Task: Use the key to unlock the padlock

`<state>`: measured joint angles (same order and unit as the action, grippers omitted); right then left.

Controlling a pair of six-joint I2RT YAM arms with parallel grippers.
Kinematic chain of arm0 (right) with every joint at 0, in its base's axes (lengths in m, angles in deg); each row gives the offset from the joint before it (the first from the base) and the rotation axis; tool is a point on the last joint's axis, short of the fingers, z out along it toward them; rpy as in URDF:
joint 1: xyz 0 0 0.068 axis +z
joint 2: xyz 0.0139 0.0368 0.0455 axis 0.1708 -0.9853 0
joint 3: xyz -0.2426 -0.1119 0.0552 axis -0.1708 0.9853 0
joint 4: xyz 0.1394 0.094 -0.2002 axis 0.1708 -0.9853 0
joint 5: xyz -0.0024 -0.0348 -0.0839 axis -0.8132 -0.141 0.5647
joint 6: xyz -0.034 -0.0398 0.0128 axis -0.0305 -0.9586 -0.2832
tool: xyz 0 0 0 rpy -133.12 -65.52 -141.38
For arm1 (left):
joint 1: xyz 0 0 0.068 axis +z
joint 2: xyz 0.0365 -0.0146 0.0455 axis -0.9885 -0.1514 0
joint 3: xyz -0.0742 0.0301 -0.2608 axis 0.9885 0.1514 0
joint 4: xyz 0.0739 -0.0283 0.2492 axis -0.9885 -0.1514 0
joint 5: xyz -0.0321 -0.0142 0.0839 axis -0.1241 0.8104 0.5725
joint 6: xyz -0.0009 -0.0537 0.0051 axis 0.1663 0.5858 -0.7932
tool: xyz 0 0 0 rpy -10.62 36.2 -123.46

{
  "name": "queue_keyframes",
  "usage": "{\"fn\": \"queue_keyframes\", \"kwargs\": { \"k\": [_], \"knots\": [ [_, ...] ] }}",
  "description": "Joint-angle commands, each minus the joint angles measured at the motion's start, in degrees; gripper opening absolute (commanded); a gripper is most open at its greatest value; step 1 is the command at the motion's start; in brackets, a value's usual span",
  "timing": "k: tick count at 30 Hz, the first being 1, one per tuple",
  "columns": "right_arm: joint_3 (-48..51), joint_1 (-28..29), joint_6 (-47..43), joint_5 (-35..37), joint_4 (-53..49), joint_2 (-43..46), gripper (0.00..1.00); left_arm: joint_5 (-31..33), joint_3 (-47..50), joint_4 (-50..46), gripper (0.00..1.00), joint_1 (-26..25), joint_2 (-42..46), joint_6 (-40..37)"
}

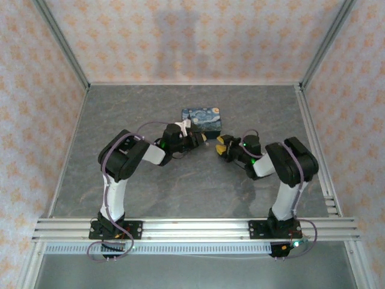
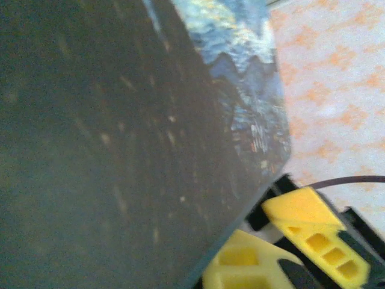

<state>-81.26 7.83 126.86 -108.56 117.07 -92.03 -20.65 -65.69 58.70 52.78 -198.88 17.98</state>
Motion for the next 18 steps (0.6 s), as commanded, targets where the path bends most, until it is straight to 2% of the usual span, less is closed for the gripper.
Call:
{"fn": "queue_keyframes", "kwargs": {
  "k": [1, 3, 6, 9, 14, 18],
  "knots": [
    [-1.7, -0.43, -19.4, -0.35, -27.15, 8.39, 0.41, 2.0, -0.42, -10.78, 0.25, -0.08, 3.3, -5.71],
    [-5.68, -0.11, -31.06, 3.0, -43.75, 13.78, 0.41, 3.02, -0.28, -13.69, 0.35, -0.21, 4.38, -6.98],
    [-10.21, 0.58, -42.35, 7.22, -56.5, 19.41, 0.41, 3.32, 0.82, -14.35, 0.45, -0.2, 5.93, -7.14],
    [-14.65, 2.1, -52.34, 11.74, -65.83, 22.24, 0.41, 4.07, 2.81, -14.21, 0.49, -0.21, 8.04, -6.85],
    [-19.47, 7.63, -62.66, 18.87, -70.59, 22.85, 0.45, 6.11, 6.31, -17.43, 0.52, -0.19, 16.21, -8.0],
    [-22.81, 14.16, -67.01, 27.78, -71.21, 20.83, 0.47, 10.99, 8.4, -25.83, 0.55, -0.07, 23.91, -10.26]
  ]
}}
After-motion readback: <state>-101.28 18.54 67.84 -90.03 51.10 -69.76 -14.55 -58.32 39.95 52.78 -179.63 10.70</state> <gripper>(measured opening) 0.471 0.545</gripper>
